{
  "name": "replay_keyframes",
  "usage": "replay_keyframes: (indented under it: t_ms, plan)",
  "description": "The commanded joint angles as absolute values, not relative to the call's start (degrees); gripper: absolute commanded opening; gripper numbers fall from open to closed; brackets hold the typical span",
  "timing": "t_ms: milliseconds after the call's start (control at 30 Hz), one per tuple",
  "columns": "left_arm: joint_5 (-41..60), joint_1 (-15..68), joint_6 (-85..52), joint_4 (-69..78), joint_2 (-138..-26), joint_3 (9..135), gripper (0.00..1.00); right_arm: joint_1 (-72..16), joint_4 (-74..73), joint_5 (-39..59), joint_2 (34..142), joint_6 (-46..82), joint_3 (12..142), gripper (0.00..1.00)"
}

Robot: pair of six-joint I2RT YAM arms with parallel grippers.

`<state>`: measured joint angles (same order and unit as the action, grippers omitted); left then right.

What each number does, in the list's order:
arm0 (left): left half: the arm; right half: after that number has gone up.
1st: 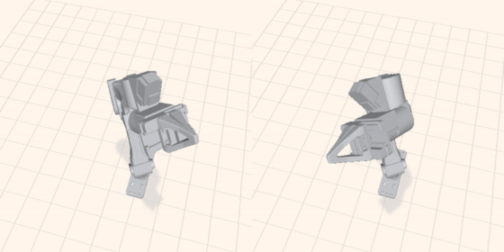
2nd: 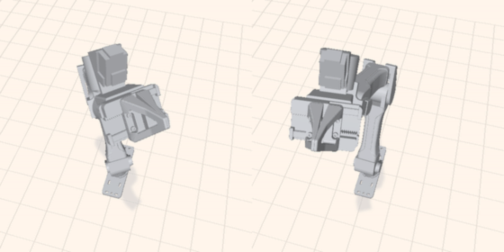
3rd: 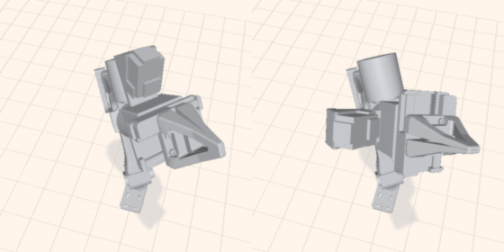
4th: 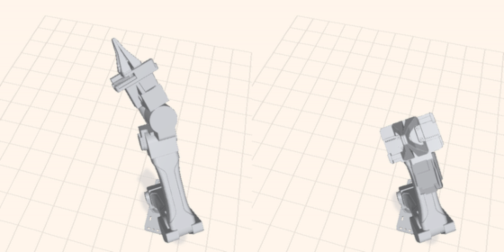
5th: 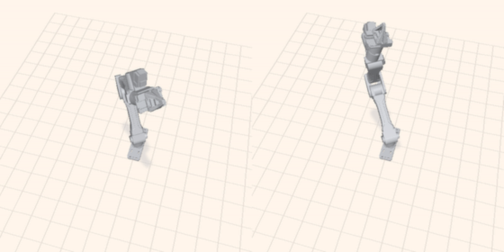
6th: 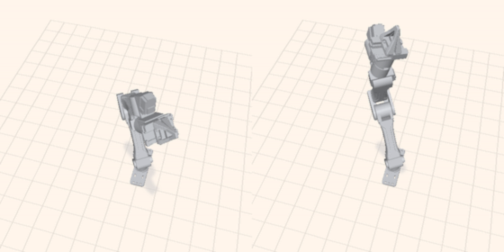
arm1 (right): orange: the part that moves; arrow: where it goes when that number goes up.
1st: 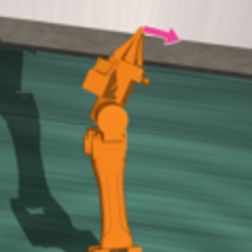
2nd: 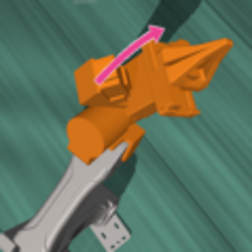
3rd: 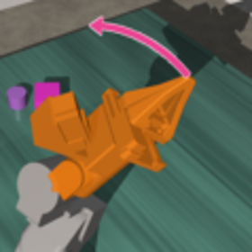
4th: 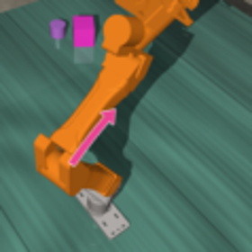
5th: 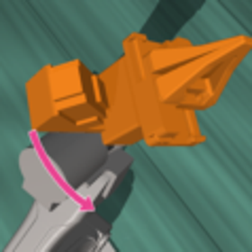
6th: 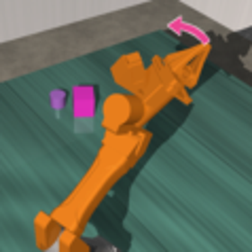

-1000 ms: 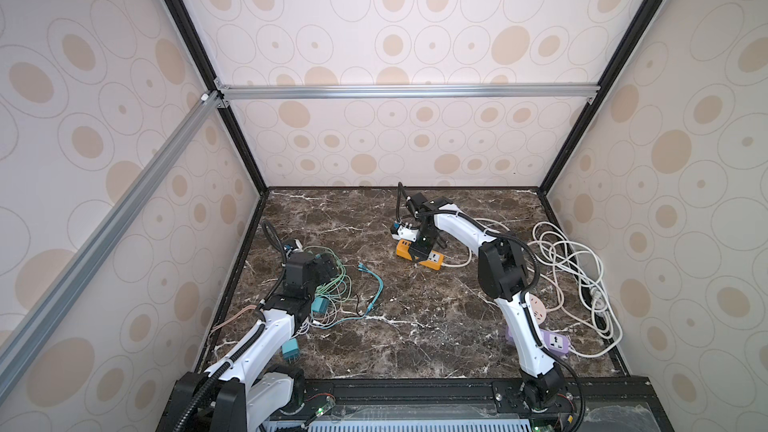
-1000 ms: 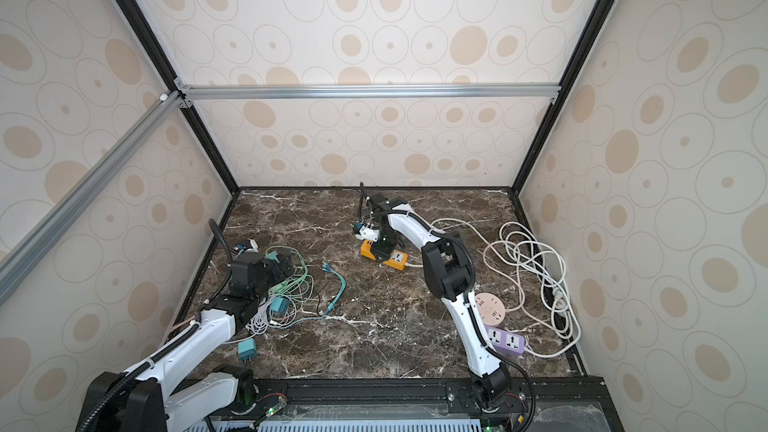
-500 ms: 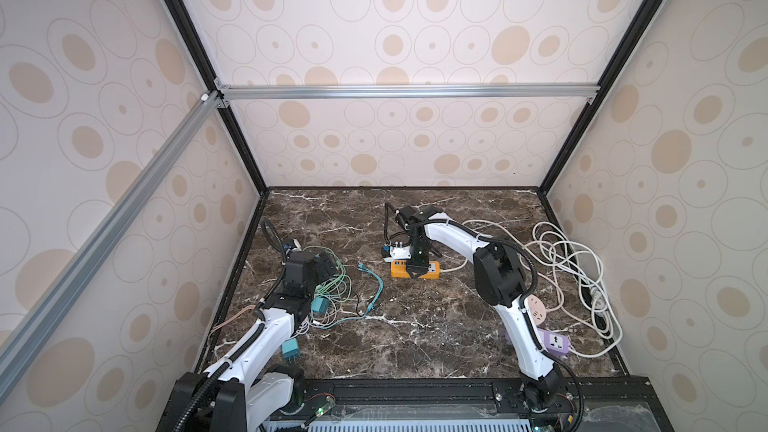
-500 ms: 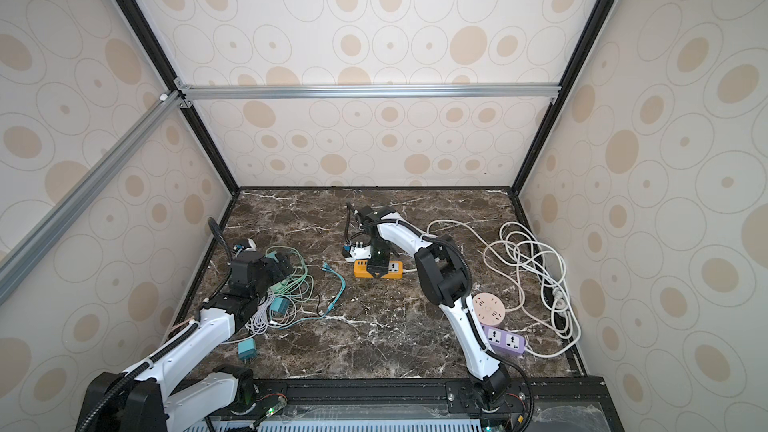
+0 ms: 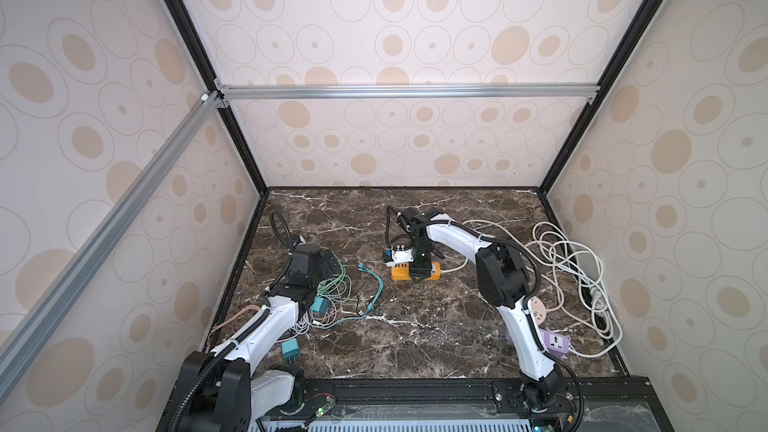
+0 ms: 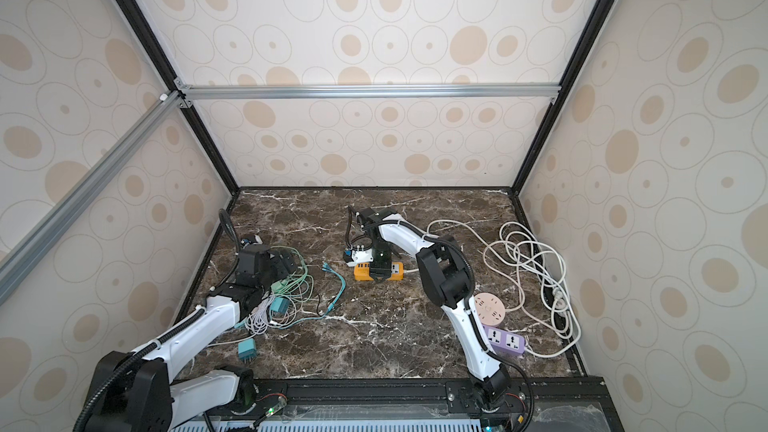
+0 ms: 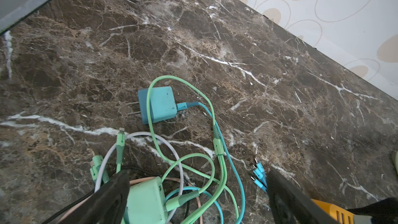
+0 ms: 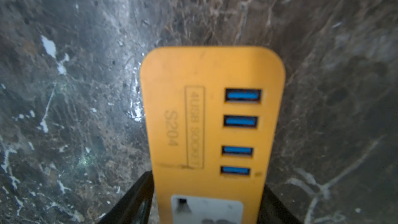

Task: Insert the plug
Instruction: 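Set the strip down and open the right gripper while the left arm moves toward cables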

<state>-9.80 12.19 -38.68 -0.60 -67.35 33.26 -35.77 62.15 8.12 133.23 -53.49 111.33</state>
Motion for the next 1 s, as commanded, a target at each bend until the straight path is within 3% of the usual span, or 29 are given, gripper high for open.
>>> replay_keyframes:
  t_ms: [0,133,167,467,633,767,867,967]
  plan:
    - [-11.44,13.15,-38.39,-3.77,-68.38,36.73,0.98,-35.77,62.23,10.52,128.45,-53.16,108.81,0.72]
    - [-11.20,13.75,-39.09,-3.33,-68.11,36.80,0.98,-35.77,57.92,11.62,124.18,-52.02,104.45,0.78]
    - [-11.48,13.97,-39.19,-3.71,-68.20,36.99,0.98,-35.77,56.61,11.45,122.98,-51.51,103.12,0.99]
    - [-12.87,17.20,-37.88,-7.48,-71.73,39.38,0.98,-35.75,35.58,9.43,109.03,-39.59,86.00,1.00]
    - [-16.24,21.14,-38.58,-10.83,-75.44,41.93,0.98,-35.38,6.02,7.61,95.78,-21.87,66.68,1.00]
    - [-18.21,23.36,-38.82,-14.32,-77.91,43.21,0.98,-34.87,-16.82,-1.68,87.89,-5.62,52.26,1.00]
    - [-18.62,25.51,-39.02,-17.75,-79.24,44.44,0.98,-34.82,-19.98,-5.12,85.44,1.19,48.16,1.00]
    - [-19.33,27.18,-41.26,-22.70,-79.76,45.30,0.98,-34.88,-12.62,-8.42,83.98,8.43,49.86,1.00]
